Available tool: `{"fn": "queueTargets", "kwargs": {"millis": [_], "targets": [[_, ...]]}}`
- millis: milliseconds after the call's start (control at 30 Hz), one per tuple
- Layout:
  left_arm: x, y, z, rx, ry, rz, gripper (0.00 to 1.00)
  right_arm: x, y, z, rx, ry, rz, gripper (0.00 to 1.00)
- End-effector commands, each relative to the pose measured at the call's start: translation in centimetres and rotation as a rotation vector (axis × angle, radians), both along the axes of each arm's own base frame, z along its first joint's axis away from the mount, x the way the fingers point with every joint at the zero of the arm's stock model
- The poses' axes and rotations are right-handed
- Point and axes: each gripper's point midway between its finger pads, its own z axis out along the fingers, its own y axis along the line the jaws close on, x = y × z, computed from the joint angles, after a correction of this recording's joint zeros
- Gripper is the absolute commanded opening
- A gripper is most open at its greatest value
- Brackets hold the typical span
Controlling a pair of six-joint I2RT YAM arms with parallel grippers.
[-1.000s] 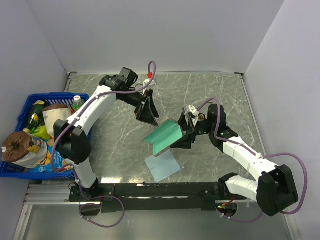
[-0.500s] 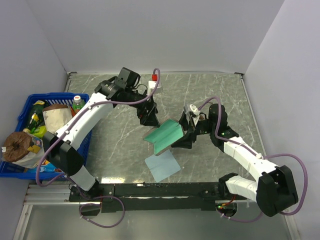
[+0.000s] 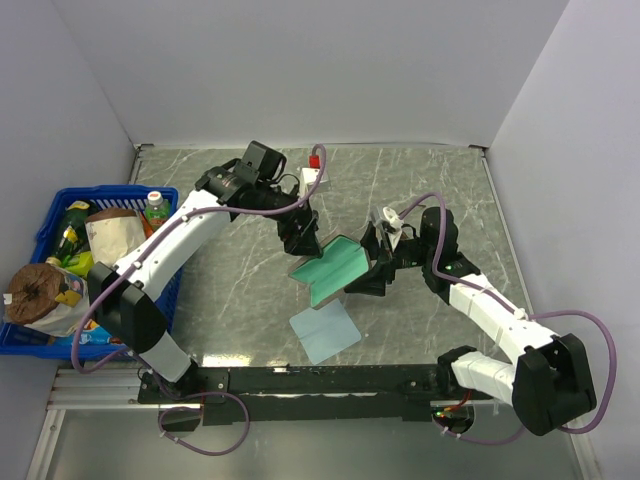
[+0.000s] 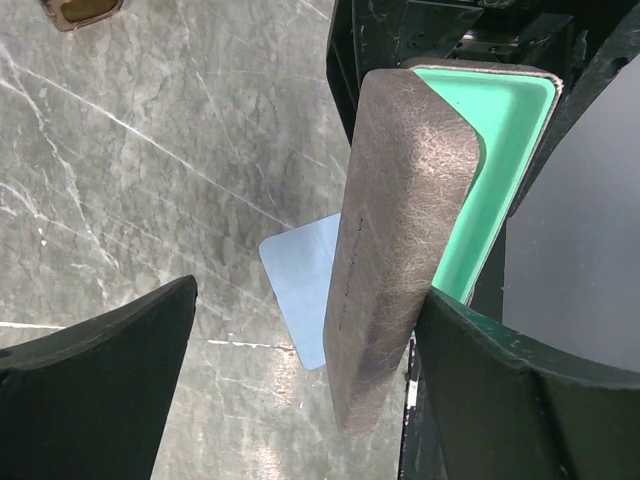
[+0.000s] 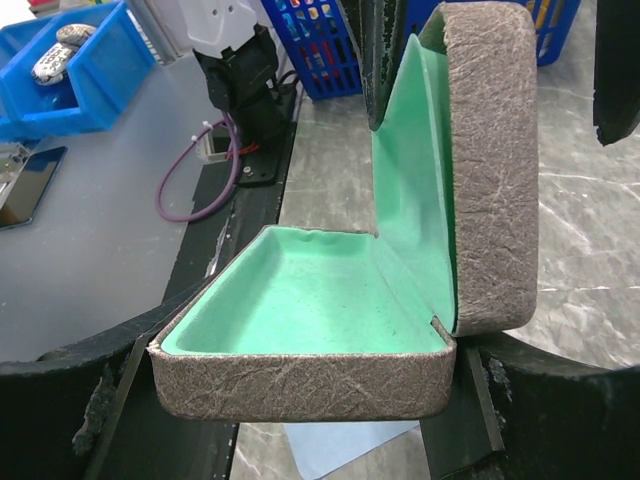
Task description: Organize the sunglasses
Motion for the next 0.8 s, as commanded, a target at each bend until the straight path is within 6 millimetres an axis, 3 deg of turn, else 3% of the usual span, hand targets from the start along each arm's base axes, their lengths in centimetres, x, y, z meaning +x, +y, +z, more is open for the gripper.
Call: {"fn": "queueTargets", "kwargs": {"millis": [0,267,500,767], "targets": [[0.0,-0.1,1.0,-0.020,-0.050,-0.012,0.95,-0.3,-0.1,2.8,0.061,-0.154,0.059,0.00],[-1.0,0.0,4.0,-0.096,-0.101,-0.016,0.99,0.1,-0.2,2.7,0.055,-0.145,0.041,0.00],[-1.8,0.0,3.1,-0.090,-0.062,-0.056,0.99,0.4,-0.3,2.8,0.061,-0.142,0.032,0.00],[-0.9,-0.2,0.9,-0.039,-0.048,-0.030,0.99,0.4,-0.6,3.0,0.066,-0.104,0.029,0.00]]}}
